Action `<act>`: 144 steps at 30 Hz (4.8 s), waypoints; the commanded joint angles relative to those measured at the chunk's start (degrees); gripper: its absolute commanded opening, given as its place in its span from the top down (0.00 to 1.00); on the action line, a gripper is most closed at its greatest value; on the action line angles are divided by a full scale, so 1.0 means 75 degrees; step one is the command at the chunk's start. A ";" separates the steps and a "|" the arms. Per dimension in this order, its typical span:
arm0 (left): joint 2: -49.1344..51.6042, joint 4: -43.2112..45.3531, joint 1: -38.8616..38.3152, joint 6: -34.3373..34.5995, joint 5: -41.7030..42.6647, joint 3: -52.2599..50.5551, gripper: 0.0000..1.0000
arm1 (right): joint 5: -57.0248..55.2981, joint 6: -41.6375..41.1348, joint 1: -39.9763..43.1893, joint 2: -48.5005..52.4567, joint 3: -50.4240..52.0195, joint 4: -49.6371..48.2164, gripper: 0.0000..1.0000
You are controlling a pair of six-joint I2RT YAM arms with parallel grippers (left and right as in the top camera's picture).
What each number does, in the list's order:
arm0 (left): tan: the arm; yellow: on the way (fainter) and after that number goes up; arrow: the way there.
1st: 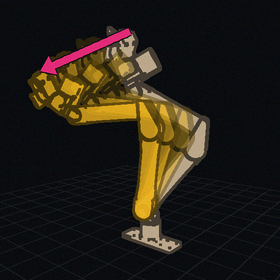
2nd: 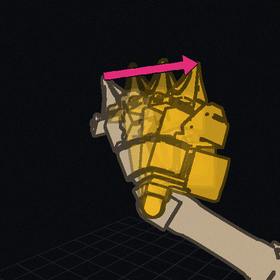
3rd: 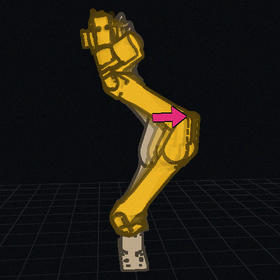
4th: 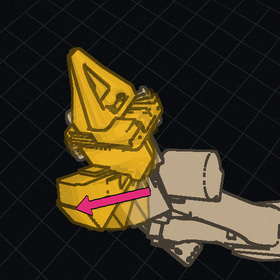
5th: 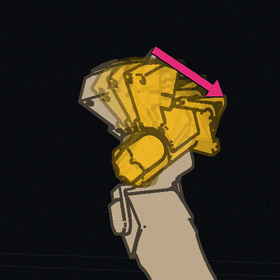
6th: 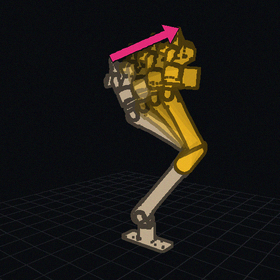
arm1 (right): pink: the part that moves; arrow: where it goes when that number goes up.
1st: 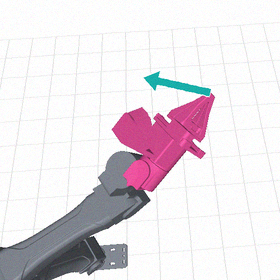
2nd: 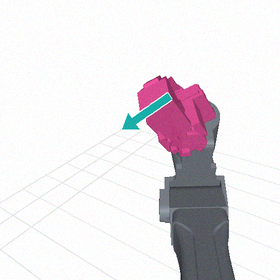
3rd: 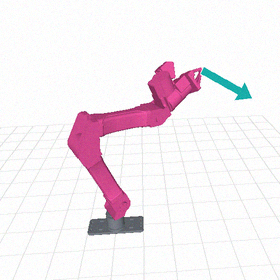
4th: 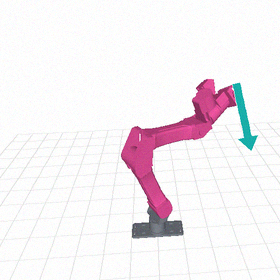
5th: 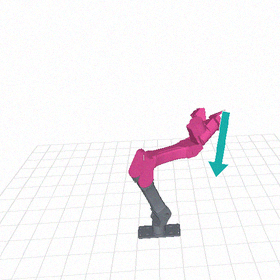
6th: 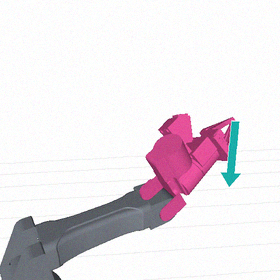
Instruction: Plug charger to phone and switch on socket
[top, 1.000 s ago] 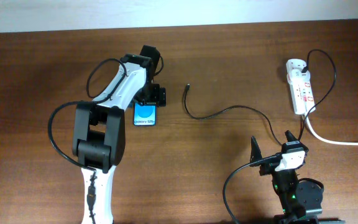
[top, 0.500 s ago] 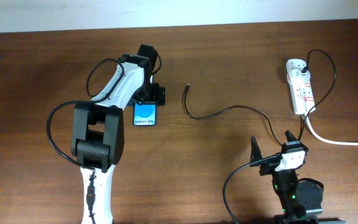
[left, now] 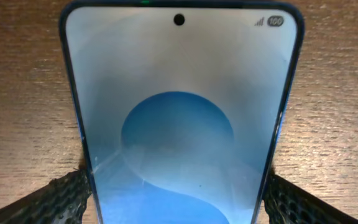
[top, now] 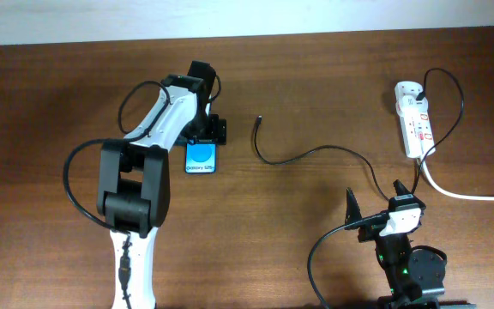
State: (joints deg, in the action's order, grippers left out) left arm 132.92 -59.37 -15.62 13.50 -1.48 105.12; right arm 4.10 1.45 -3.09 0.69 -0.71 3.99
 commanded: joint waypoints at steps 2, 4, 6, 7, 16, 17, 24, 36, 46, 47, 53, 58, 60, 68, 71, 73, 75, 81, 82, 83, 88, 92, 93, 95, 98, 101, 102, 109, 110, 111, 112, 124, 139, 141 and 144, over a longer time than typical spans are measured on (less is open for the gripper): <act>0.0291 0.0373 0.0052 0.0023 0.0425 -0.0694 0.09 | 0.0044 -0.0050 -0.0044 -0.0052 0.0052 0.0012 0.02; 0.0291 0.0370 0.0055 0.0020 0.0428 -0.0699 0.12 | 0.0044 -0.0052 -0.0044 -0.0052 0.0052 0.0012 0.02; 0.0291 0.0367 0.0052 0.0023 0.0434 -0.0699 0.16 | 0.0044 -0.0052 -0.0044 -0.0050 0.0052 0.0012 0.02; 0.0291 0.0361 0.0052 0.0023 0.0431 -0.0699 0.17 | 0.0044 -0.0050 -0.0044 -0.0052 0.0052 0.0012 0.02; 0.0274 -0.0428 0.0052 0.0023 0.0431 0.0283 0.28 | 0.0044 -0.0052 -0.0044 -0.0050 0.0052 0.0012 0.02; 0.0274 -0.0606 0.0052 0.0023 0.0431 0.0577 0.27 | 0.0044 -0.0052 -0.0044 -0.0052 0.0052 0.0012 0.02; 0.0274 -0.1906 0.0052 0.0111 0.0490 0.2850 0.29 | 0.0044 -0.0050 -0.0044 -0.0050 0.0052 0.0012 0.02; 0.0274 -0.2614 0.0280 0.0516 0.2457 0.4237 1.00 | 0.0044 -0.0052 -0.0044 -0.0052 0.0052 0.0012 0.02; 0.0274 -0.2614 0.0807 0.1600 0.4989 0.4234 1.00 | 0.0038 -0.0050 -0.0044 -0.0052 0.0052 0.0012 0.02; 0.0274 -0.2614 0.0822 0.1728 0.5161 0.4237 1.00 | 0.0044 -0.0050 -0.0044 -0.0050 0.0052 0.0012 0.02; 0.0274 -0.2655 0.0886 0.1915 0.6685 0.4237 1.00 | -0.0012 -0.0050 -0.0041 -0.0050 0.0052 0.0012 0.02; 0.0274 -0.3255 0.0915 0.2871 0.7318 0.4234 1.00 | 0.0073 -0.0052 -0.0044 -0.0052 0.0052 0.0012 0.02; 0.0274 -0.3558 0.0927 0.3459 0.7321 0.4237 1.00 | 0.0073 -0.0052 -0.0044 -0.0050 0.0052 0.0012 0.02; 0.0274 -0.4511 0.0927 0.4115 0.9699 0.4234 1.00 | 0.0076 -0.0052 -0.0044 -0.0050 0.0052 0.0012 0.02; 0.0274 -0.4639 0.0927 0.4115 1.0337 0.4234 1.00 | 0.0076 -0.0052 -0.0044 -0.0050 0.0052 0.0012 0.02; 0.0274 -0.4645 0.0927 0.4115 1.0646 0.4234 1.00 | 0.0076 -0.0052 -0.0044 -0.0052 0.0052 0.0012 0.02; 0.0274 -0.4642 0.0927 0.4115 1.0978 0.4234 1.00 | 0.0073 -0.0052 -0.0044 -0.0050 0.0052 0.0012 0.02; 0.0274 -0.4639 0.0956 0.4112 1.1080 0.4234 1.00 | 0.0073 -0.0055 -0.0044 -0.0052 0.0052 0.0009 0.01; 0.0274 -0.4639 0.0956 0.4112 1.1045 0.4234 1.00 | 0.0070 -0.0055 -0.0044 -0.0052 0.0052 0.0009 0.02; 0.0274 -0.4639 0.0962 0.4112 1.0952 0.4234 1.00 | 0.0070 -0.0055 -0.0044 -0.0052 0.0052 0.0009 0.02; 0.0274 -0.4639 0.0962 0.4115 1.0824 0.4234 1.00 | -0.0504 -0.2057 -0.0035 -0.0052 0.0050 0.0009 0.02; 0.0274 -0.4639 0.0962 0.4115 1.0824 0.4234 1.00 | -0.0554 -0.5910 -0.0035 -0.0052 0.0050 -0.0067 0.02; 0.0274 -0.4639 0.0962 0.4115 1.0824 0.4234 1.00 | -0.0525 -0.6965 -0.0038 -0.0050 0.0050 -0.0012 0.02; 0.0274 -0.4639 0.0962 0.4112 1.0824 0.4234 1.00 | -0.0306 -0.8067 -0.0038 -0.0052 0.0050 0.0003 0.02; 0.0274 -0.4639 0.0962 0.4115 1.0821 0.4234 1.00 | 0.0443 -0.8259 -0.0038 -0.0044 0.0041 0.0003 0.02; 0.0274 -0.4639 0.0962 0.4112 1.0809 0.4234 1.00 | 0.0781 -0.8183 -0.0035 0.0178 -0.0224 0.0219 0.02; 0.0274 -0.4639 0.0962 0.4115 1.0803 0.4234 1.00 | 0.0796 -0.8029 -0.0035 0.0321 -0.0367 0.0326 0.02; 0.0274 -0.4637 0.0962 0.4112 1.0582 0.4234 1.00 | 0.1294 -0.6356 -0.0038 0.3040 -0.2614 0.0833 0.02; 0.0274 -0.4639 0.0962 0.4112 1.0561 0.4234 1.00 | 0.1498 -0.6135 -0.0038 0.3547 -0.3069 0.0909 0.02; 0.0274 -0.4639 0.0962 0.4115 1.0561 0.4234 1.00 | 0.1699 -0.5922 -0.0038 0.4045 -0.3535 0.1035 0.01; 0.0274 -0.4639 0.0965 0.4115 1.0558 0.4234 1.00 | 0.1877 -0.5753 -0.0038 0.4433 -0.3928 0.1207 0.02; 0.0277 -0.4561 0.0947 0.4922 0.6475 0.4234 1.00 | 0.3290 -0.4709 -0.0038 0.7734 -0.6933 0.3436 0.02; 0.0277 -0.4377 -0.0280 0.7606 0.3870 0.4234 1.00 | 0.3453 -0.6408 -0.2311 1.0695 -0.6930 0.0396 0.26; 0.0277 -0.4313 -0.0391 0.7606 0.3873 0.4234 1.00 | 0.3264 -0.6825 -0.2445 1.0771 -0.6930 0.0321 0.26; 0.0277 -0.4106 -0.0539 0.7606 0.3873 0.4234 1.00 | 0.3037 -0.7426 -0.2588 1.0859 -0.6930 0.0315 0.27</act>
State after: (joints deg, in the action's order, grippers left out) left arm 135.46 -90.94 -18.48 69.49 27.35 135.55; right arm 29.30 -49.32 -21.32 81.28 -51.86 6.76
